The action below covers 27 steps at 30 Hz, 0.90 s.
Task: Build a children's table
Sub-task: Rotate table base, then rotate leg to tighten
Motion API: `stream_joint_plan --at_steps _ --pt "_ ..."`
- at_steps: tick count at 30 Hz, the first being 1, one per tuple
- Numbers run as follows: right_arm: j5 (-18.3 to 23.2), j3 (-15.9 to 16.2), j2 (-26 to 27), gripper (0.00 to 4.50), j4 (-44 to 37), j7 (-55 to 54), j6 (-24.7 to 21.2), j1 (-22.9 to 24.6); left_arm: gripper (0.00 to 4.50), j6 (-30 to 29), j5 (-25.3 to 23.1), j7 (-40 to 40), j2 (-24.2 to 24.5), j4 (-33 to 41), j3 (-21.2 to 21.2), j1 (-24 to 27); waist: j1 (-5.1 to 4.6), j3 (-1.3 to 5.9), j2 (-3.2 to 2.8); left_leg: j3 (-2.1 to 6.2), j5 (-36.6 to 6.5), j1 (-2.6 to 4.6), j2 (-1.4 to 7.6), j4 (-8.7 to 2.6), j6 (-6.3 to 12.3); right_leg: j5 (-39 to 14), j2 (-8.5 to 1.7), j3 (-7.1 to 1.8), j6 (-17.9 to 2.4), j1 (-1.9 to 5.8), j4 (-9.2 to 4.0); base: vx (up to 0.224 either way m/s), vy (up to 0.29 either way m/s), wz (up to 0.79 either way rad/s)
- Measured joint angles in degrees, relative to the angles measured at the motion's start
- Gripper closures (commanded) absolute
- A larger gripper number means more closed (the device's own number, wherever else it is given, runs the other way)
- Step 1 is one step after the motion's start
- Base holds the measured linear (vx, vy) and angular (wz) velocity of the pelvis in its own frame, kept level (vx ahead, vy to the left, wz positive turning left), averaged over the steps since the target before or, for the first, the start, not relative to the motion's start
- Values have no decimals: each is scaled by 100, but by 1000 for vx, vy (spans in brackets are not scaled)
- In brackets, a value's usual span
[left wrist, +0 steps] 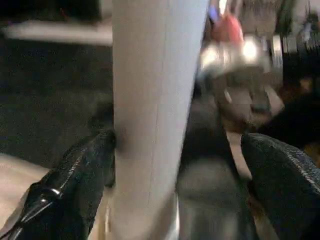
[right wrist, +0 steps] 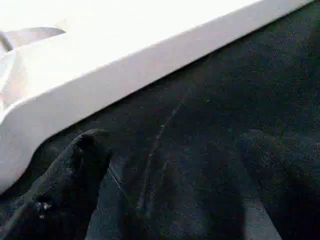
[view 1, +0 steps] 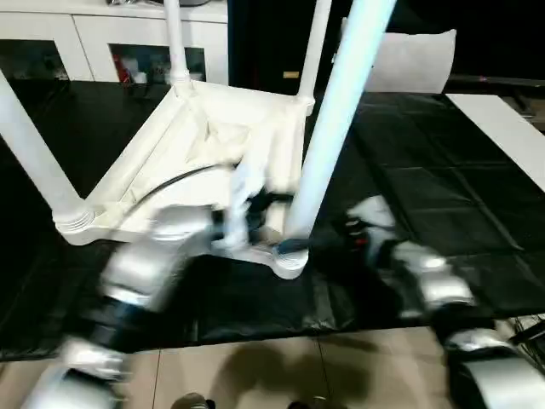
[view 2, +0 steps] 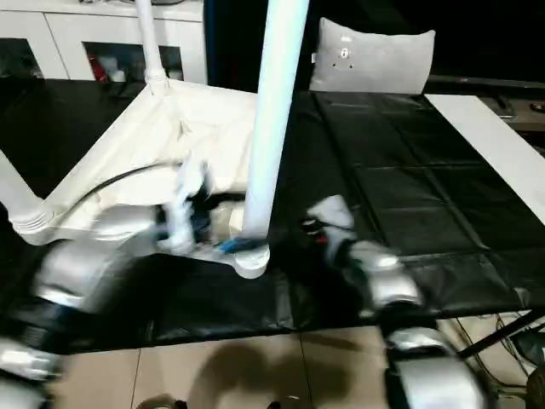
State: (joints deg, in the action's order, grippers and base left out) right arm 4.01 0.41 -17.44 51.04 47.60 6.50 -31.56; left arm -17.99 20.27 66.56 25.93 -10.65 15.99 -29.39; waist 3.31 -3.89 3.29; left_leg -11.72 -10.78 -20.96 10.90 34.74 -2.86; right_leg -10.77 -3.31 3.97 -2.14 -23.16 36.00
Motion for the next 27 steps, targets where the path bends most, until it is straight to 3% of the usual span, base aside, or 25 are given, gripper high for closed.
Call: stream_joint_plan --at_steps 5,9,11,15,19,23,27 --pt "-28 243 -320 0 -538 550 -150 298 44 791 -823 385 296 -1083 549 -440 22 -5 -7 0 1 0 -1 5 0 3 0 -2 -1 3 -2 0 0 0" --pt "119 270 -533 0 -1097 1128 -707 519 84 1771 -1483 272 213 -1984 800 -873 57 -5 -7 1 1 1 -1 7 1 4 -1 -1 2 8 -4 0 0 0" --pt "201 361 -583 0 -1434 1349 -770 619 113 2160 -1769 133 153 -2434 933 -1100 68 -4 -8 1 1 1 0 7 1 4 -1 0 2 8 -4 0 0 0" --pt "271 452 -590 0 -1735 1471 -833 690 135 2333 -1898 111 62 -2761 991 -1177 66 -4 -9 1 0 -2 0 2 1 3 -1 2 2 3 -6 0 0 0" --pt "317 478 -640 0 -1970 1601 -919 789 181 2453 -2014 192 41 -3255 1090 -1320 122 -4 -8 1 1 -2 1 2 1 3 -1 2 2 3 -9 0 0 0" --pt "642 606 -813 0 -2668 2137 -1525 1105 222 2906 -2138 278 -74 -3948 1076 -1597 213 -3 -5 1 1 -3 0 3 3 3 -1 3 3 8 -15 0 0 0" --pt "811 685 -937 0 -2991 2421 -1805 1134 260 3149 -2194 326 -140 -4227 1013 -1678 258 -3 -3 1 2 -3 -1 5 6 4 -5 4 3 9 -16 0 0 0"
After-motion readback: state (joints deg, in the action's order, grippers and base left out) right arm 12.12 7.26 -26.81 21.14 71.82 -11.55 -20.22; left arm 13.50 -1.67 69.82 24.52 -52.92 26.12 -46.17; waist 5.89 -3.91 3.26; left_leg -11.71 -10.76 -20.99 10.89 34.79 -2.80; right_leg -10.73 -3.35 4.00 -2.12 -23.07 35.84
